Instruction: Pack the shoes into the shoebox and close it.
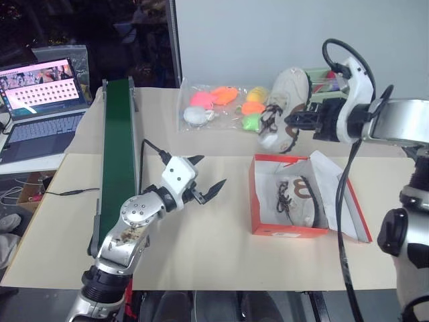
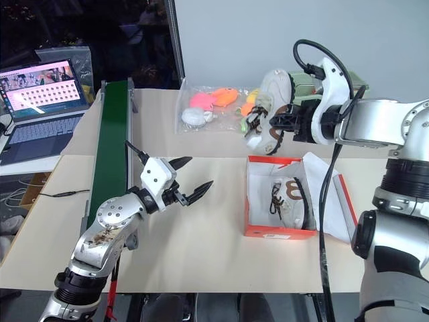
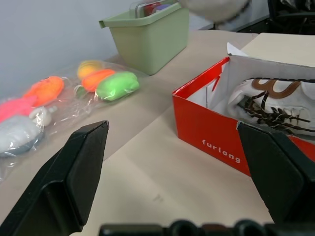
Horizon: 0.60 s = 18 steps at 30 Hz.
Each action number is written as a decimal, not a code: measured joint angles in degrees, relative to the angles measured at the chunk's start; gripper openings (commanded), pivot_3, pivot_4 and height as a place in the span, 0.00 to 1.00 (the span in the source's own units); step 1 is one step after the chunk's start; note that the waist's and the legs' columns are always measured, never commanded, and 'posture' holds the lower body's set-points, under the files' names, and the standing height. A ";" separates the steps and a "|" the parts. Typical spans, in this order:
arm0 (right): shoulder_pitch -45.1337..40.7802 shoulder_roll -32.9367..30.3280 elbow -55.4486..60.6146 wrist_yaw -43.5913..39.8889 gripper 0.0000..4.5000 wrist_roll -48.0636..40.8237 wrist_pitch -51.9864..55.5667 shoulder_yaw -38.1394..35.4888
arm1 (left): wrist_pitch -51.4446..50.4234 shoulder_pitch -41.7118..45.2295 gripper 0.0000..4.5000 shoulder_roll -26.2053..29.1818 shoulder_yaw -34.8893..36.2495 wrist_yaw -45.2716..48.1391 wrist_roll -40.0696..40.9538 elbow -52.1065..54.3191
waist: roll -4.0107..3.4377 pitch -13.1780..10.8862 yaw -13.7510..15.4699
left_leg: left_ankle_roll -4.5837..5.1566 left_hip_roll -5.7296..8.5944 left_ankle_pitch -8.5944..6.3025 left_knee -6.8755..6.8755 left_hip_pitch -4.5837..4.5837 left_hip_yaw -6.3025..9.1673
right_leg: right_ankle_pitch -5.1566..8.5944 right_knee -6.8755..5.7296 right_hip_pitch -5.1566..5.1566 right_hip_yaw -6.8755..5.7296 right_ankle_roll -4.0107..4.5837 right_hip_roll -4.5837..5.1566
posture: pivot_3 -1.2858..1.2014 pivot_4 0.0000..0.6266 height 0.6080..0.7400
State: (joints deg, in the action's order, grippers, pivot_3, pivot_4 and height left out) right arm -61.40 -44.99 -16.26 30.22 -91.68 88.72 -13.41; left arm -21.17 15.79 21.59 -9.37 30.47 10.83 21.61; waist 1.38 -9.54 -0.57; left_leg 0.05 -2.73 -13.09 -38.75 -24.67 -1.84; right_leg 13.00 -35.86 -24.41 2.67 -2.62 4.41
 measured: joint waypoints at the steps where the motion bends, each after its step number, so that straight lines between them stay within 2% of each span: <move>1: 0.01 -0.88 -1.16 0.92 0.25 -0.61 0.40 0.43 | 0.06 0.01 0.99 -0.05 -0.08 0.07 -0.02 -0.04 | 0.00 0.00 -0.01 | 0.01 0.00 -0.01 0.00 -0.02 0.00 | 0.00 0.00 0.00 0.00 -0.01 0.00 | 0.52 0.24 0.92; 6: 3.69 -5.27 -4.62 2.18 0.25 -5.36 2.75 4.92 | 1.20 0.15 0.99 -0.06 -0.33 0.70 -0.48 -0.32 | 0.00 0.00 -0.13 | 0.02 0.00 -0.01 -0.03 0.02 0.01 | -0.01 0.05 0.01 0.00 -0.02 -0.01 | 0.52 0.24 0.92; 9: 8.99 -8.53 -3.68 0.27 0.25 -9.11 3.32 9.86 | 1.35 0.44 0.99 -0.12 -0.31 1.04 -0.48 -0.70 | 0.00 0.00 -0.15 | 0.02 0.00 -0.01 -0.05 0.07 0.03 | 0.00 0.04 0.06 0.00 -0.02 -0.02 | 0.52 0.24 0.92; 18: 15.23 -9.09 1.51 1.30 0.25 -18.69 -2.92 18.62 | 1.08 1.22 0.99 -0.43 -0.31 0.92 -0.49 -0.95 | 0.00 0.00 -0.35 | 0.02 0.00 -0.01 -0.09 0.05 0.04 | 0.00 0.02 0.04 0.03 -0.05 -0.02 | 0.52 0.24 0.92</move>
State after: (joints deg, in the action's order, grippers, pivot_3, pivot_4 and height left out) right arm -46.16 -54.09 -14.75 31.52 -110.37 85.80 5.21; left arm -20.09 17.01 21.15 -9.68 31.38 10.34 20.65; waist 1.38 -9.54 -0.91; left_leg 0.07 -2.73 -13.10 -38.84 -24.62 -1.80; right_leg 13.00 -35.84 -24.37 2.70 -2.67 4.39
